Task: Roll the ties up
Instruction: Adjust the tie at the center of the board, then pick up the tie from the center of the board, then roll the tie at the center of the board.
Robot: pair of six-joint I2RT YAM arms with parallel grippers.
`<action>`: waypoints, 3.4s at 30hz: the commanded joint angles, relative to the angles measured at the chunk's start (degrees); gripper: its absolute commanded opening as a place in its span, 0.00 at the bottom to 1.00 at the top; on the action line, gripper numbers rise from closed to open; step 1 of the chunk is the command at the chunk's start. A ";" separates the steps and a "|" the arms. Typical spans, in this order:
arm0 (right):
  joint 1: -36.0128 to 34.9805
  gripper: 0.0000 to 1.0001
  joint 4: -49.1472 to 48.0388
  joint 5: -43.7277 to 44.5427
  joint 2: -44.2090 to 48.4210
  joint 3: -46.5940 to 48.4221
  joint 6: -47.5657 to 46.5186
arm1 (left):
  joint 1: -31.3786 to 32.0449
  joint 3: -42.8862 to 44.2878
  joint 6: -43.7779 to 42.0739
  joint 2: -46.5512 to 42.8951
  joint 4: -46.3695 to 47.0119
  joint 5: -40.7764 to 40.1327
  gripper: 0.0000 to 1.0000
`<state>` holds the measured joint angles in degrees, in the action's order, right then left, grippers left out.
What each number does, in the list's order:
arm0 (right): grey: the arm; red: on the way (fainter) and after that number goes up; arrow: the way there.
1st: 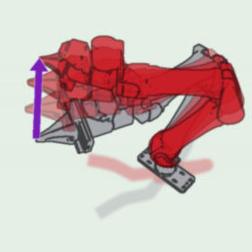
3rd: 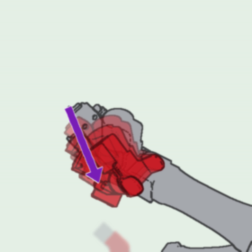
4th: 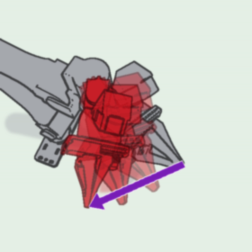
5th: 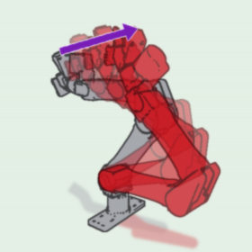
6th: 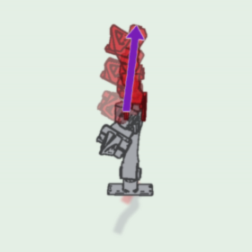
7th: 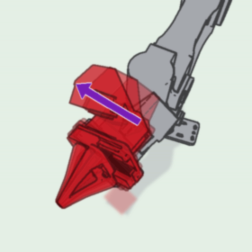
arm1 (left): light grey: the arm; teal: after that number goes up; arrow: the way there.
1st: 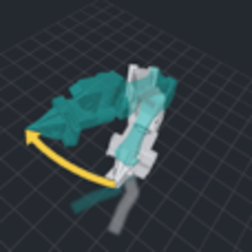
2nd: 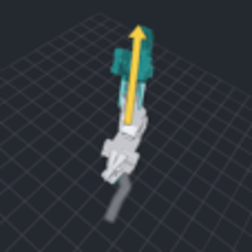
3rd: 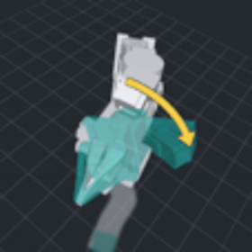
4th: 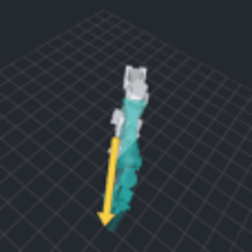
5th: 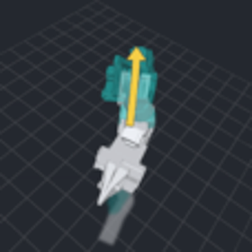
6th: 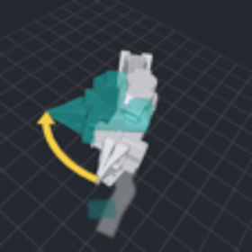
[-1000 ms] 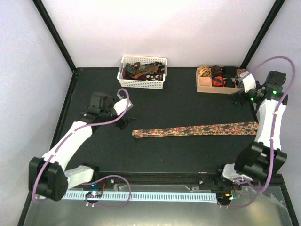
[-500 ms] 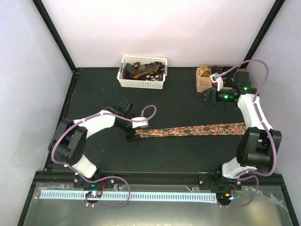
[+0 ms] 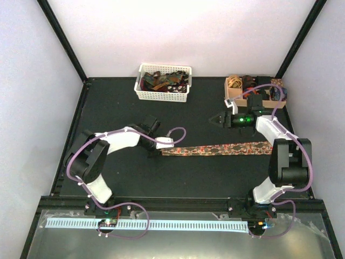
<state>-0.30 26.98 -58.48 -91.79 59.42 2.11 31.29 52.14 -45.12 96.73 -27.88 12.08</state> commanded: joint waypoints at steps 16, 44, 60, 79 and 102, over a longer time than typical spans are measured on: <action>-25.56 0.35 -18.28 1.80 -9.83 -0.42 16.74 | -8.12 -5.42 0.17 -8.93 2.05 6.68 0.76; -35.55 0.01 -19.08 8.08 -30.21 5.01 20.22 | -7.47 2.04 -1.53 -1.90 -7.38 8.53 0.42; -35.56 0.01 -18.42 7.45 -30.83 5.70 20.29 | -2.65 6.96 3.29 -3.17 -5.94 15.50 0.36; -32.95 0.22 -6.66 3.32 -18.33 2.84 8.63 | -0.41 9.77 4.91 0.69 -5.50 13.30 0.35; -32.04 0.40 -31.13 -0.31 -20.50 -2.04 33.05 | 1.47 11.91 7.28 3.47 -4.21 11.77 0.36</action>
<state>-31.35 -2.79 -59.05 -111.07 57.12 33.80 32.34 61.91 -38.83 99.29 -33.01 24.71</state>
